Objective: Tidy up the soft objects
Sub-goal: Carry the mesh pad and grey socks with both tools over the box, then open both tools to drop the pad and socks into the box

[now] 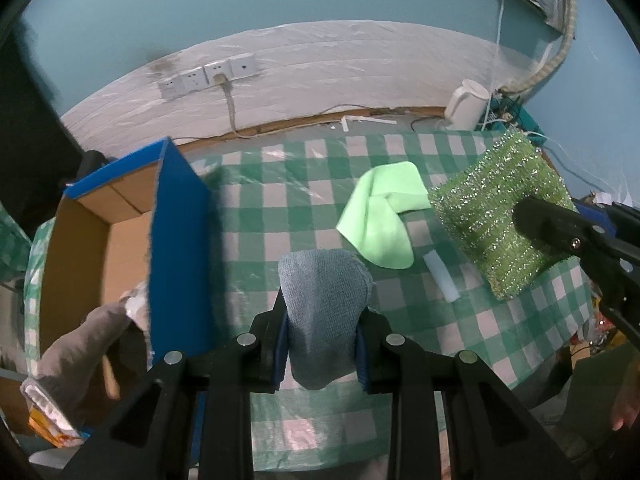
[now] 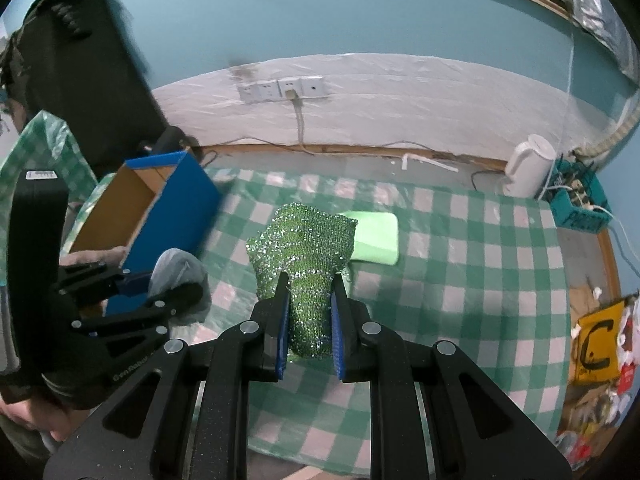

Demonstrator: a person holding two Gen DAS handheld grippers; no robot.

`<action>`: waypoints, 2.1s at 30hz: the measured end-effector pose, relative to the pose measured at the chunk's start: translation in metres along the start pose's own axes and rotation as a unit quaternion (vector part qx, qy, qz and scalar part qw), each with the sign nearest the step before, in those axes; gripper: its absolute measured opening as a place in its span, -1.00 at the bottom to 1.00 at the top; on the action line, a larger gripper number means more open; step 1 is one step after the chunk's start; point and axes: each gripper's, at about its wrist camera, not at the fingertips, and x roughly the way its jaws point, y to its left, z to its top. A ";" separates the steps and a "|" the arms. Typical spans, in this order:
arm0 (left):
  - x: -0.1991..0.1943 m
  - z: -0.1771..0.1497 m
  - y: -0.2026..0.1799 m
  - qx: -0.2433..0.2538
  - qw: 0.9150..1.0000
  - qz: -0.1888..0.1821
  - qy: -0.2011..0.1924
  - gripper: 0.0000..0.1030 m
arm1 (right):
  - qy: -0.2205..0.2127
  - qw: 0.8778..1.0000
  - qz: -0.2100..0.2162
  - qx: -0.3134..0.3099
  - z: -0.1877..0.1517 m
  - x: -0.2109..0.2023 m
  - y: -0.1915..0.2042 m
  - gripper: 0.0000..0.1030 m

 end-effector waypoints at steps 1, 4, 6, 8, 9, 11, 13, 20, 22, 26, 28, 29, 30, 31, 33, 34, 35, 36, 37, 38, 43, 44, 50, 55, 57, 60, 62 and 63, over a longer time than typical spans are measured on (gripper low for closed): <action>-0.001 0.000 0.003 -0.001 1.000 0.004 -0.002 -0.47 | -0.001 1.000 0.002 -0.002 0.002 0.001 0.004 -0.70; -0.004 -0.001 0.015 -0.010 1.000 0.008 -0.004 -0.47 | -0.001 1.000 0.006 -0.011 0.009 0.003 0.017 -0.70; -0.005 -0.001 0.025 -0.020 1.000 0.008 -0.004 -0.47 | 0.000 1.000 0.009 -0.016 0.012 0.005 0.024 -0.70; -0.006 -0.002 0.033 -0.028 1.000 0.012 -0.004 -0.47 | 0.000 1.000 0.012 -0.021 0.016 0.008 0.033 -0.70; -0.007 -0.003 0.038 -0.032 0.999 0.014 -0.005 -0.47 | 0.001 1.000 0.014 -0.023 0.018 0.009 0.036 -0.70; -0.008 -0.003 0.048 -0.041 0.999 0.018 -0.006 -0.47 | 0.003 0.999 0.018 -0.027 0.022 0.013 0.044 -0.70; -0.009 -0.004 0.058 -0.049 0.999 0.021 -0.007 -0.47 | 0.004 0.999 0.021 -0.031 0.026 0.016 0.051 -0.70; -0.015 -0.011 0.095 -0.079 0.996 0.031 -0.013 -0.47 | 0.006 0.998 0.031 -0.052 0.041 0.029 0.084 -0.70; -0.016 -0.012 0.105 -0.085 0.996 0.036 -0.015 -0.47 | 0.007 0.998 0.034 -0.057 0.044 0.035 0.092 -0.70; -0.018 -0.016 0.127 -0.102 0.994 0.044 -0.018 -0.47 | 0.010 0.997 0.040 -0.069 0.049 0.044 0.111 -0.70; -0.017 -0.018 0.137 -0.111 0.993 0.046 -0.018 -0.47 | 0.012 0.996 0.044 -0.078 0.052 0.049 0.123 -0.70; -0.017 -0.018 0.143 -0.115 0.992 0.047 -0.018 -0.47 | 0.012 0.996 0.045 -0.081 0.052 0.049 0.127 -0.70; -0.017 -0.019 0.148 -0.119 0.991 0.049 -0.018 -0.47 | 0.013 0.995 0.046 -0.084 0.054 0.051 0.131 -0.70; -0.016 -0.020 0.154 -0.125 0.991 0.052 -0.019 -0.47 | 0.014 0.995 0.048 -0.088 0.056 0.053 0.136 -0.70; -0.016 -0.022 0.164 -0.132 0.989 0.058 -0.018 -0.47 | 0.015 0.994 0.051 -0.095 0.059 0.057 0.145 -0.70; -0.015 -0.023 0.170 -0.137 0.989 0.059 -0.016 -0.47 | 0.015 0.994 0.052 -0.099 0.060 0.059 0.151 -0.70; -0.015 -0.024 0.174 -0.139 0.988 0.059 -0.016 -0.47 | 0.016 0.993 0.053 -0.102 0.061 0.061 0.156 -0.70; -0.015 -0.025 0.179 -0.143 0.988 0.061 -0.017 -0.47 | 0.018 0.993 0.055 -0.104 0.062 0.063 0.159 -0.70; -0.016 -0.026 0.182 -0.146 0.987 0.063 -0.018 -0.47 | 0.019 0.992 0.057 -0.107 0.063 0.066 0.165 -0.70; -0.016 -0.026 0.187 -0.150 0.986 0.065 -0.019 -0.47 | 0.020 0.992 0.059 -0.111 0.064 0.068 0.170 -0.70; -0.012 -0.032 0.208 -0.168 0.983 0.069 -0.014 -0.47 | 0.024 0.989 0.070 -0.127 0.068 0.078 0.194 -0.70; -0.010 -0.033 0.211 -0.171 0.983 0.071 -0.011 -0.47 | 0.025 0.989 0.073 -0.130 0.070 0.081 0.199 -0.70; -0.003 -0.034 0.223 -0.180 0.981 0.075 -0.002 -0.47 | 0.032 0.986 0.080 -0.142 0.074 0.099 0.222 -0.70; 0.005 -0.036 0.227 -0.182 0.980 0.075 0.010 -0.43 | 0.044 0.983 0.087 -0.157 0.070 0.112 0.236 -0.68; 0.008 -0.038 0.229 -0.185 0.979 0.081 0.015 -0.32 | 0.044 0.983 0.085 -0.159 0.068 0.116 0.240 -0.65; 0.010 -0.040 0.233 -0.191 0.978 0.087 0.022 -0.07 | 0.044 0.982 0.077 -0.166 0.067 0.119 0.242 -0.37; 0.009 -0.041 0.234 -0.194 0.977 0.090 0.021 0.14 | 0.040 0.982 0.080 -0.165 0.066 0.118 0.241 -0.16; 0.009 -0.041 0.235 -0.195 0.976 0.093 0.019 0.24 | 0.039 0.982 0.081 -0.164 0.066 0.117 0.240 0.01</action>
